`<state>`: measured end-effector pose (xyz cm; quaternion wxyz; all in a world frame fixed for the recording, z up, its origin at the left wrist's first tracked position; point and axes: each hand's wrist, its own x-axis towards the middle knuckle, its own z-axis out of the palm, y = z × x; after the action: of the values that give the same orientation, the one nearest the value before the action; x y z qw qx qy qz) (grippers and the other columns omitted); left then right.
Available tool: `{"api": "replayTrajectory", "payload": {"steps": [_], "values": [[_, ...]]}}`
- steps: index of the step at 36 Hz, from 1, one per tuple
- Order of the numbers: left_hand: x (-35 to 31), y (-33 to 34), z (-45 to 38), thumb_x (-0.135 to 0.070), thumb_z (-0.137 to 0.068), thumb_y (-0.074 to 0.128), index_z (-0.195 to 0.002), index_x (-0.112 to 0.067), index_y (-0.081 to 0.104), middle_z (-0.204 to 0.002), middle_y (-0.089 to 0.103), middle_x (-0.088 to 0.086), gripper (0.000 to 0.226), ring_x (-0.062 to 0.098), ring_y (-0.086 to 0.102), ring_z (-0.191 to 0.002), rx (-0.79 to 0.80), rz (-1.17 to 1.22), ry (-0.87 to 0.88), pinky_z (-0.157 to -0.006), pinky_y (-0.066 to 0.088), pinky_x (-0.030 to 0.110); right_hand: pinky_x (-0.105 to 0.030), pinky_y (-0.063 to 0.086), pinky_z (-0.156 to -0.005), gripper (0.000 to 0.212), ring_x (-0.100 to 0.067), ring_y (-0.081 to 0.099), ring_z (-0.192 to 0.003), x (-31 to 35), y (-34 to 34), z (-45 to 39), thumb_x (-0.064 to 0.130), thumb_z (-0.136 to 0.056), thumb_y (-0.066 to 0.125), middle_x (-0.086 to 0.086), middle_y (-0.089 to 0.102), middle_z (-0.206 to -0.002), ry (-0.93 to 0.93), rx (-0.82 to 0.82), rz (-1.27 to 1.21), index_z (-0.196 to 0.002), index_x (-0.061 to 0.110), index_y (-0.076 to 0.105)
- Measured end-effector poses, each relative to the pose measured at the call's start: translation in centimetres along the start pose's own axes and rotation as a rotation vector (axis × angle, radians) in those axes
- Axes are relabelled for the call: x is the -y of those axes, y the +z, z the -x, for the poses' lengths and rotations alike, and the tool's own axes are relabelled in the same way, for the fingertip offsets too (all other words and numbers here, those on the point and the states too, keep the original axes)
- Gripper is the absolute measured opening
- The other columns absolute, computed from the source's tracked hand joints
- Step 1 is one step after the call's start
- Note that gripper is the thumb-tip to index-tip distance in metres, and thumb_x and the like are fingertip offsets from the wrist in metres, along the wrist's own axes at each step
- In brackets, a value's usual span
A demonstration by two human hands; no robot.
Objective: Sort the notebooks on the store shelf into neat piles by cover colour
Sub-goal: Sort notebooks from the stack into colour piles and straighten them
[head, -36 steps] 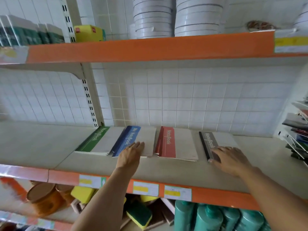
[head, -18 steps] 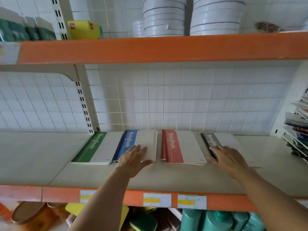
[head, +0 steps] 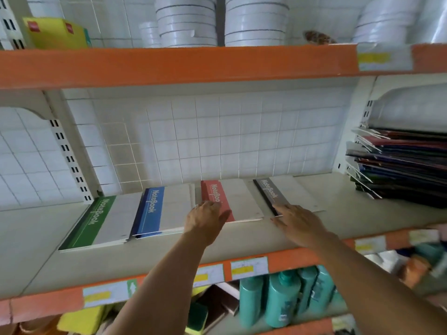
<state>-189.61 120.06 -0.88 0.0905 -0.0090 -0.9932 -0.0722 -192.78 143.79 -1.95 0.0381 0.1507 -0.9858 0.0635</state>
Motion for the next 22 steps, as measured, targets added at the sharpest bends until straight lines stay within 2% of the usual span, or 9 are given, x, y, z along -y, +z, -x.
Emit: {"api": "replayTrajectory", "payload": {"steps": [3, 9, 14, 22], "values": [[-2.8, 0.0, 0.2, -0.052, -0.099, 0.030, -0.131, -0.021, 0.051, -0.133, 0.053, 0.003, 0.049, 0.024, 0.051, -0.120, 0.010, -0.009, 0.044, -0.095, 0.045, 0.037, -0.033, 0.035, -0.104, 0.054, -0.022, 0.042, -0.131, -0.8, -0.8, 1.6, 0.050, -0.098, 0.038, 0.001, 0.042, -0.147, 0.011, -0.001, -0.019, -0.147, 0.028, 0.031], [-8.6, 0.7, 0.4, -0.052, -0.100, 0.029, -0.133, -0.022, 0.051, -0.136, 0.051, 0.000, 0.050, 0.021, 0.044, -0.127, 0.035, -0.015, 0.118, -0.099, 0.040, 0.036, -0.036, 0.030, -0.110, 0.059, -0.022, 0.032, -0.138, -4.3, -2.5, 5.0, 0.052, -0.099, 0.034, 0.004, 0.028, -0.155, 0.038, 0.038, 0.004, -0.151, 0.027, 0.022], [-14.5, 1.1, 1.3, -0.051, -0.100, 0.029, -0.125, -0.021, 0.055, -0.130, 0.056, 0.001, 0.048, 0.021, 0.049, -0.120, 0.020, -0.038, 0.172, -0.094, 0.041, 0.034, -0.037, 0.034, -0.108, 0.059, -0.024, 0.038, -0.134, -9.1, -3.8, 8.9, 0.052, -0.098, 0.035, 0.001, 0.034, -0.152, 0.071, 0.018, 0.029, -0.150, 0.025, 0.025], [-24.7, 1.3, 3.4, -0.051, -0.100, 0.028, -0.133, -0.022, 0.051, -0.133, 0.053, 0.002, 0.050, 0.022, 0.048, -0.123, 0.023, -0.086, 0.191, -0.096, 0.042, 0.036, -0.036, 0.033, -0.108, 0.061, -0.023, 0.037, -0.136, -17.9, -6.6, 15.3, 0.050, -0.097, 0.041, -0.001, 0.034, -0.153, 0.125, 0.019, 0.033, -0.149, 0.023, 0.026]]}}
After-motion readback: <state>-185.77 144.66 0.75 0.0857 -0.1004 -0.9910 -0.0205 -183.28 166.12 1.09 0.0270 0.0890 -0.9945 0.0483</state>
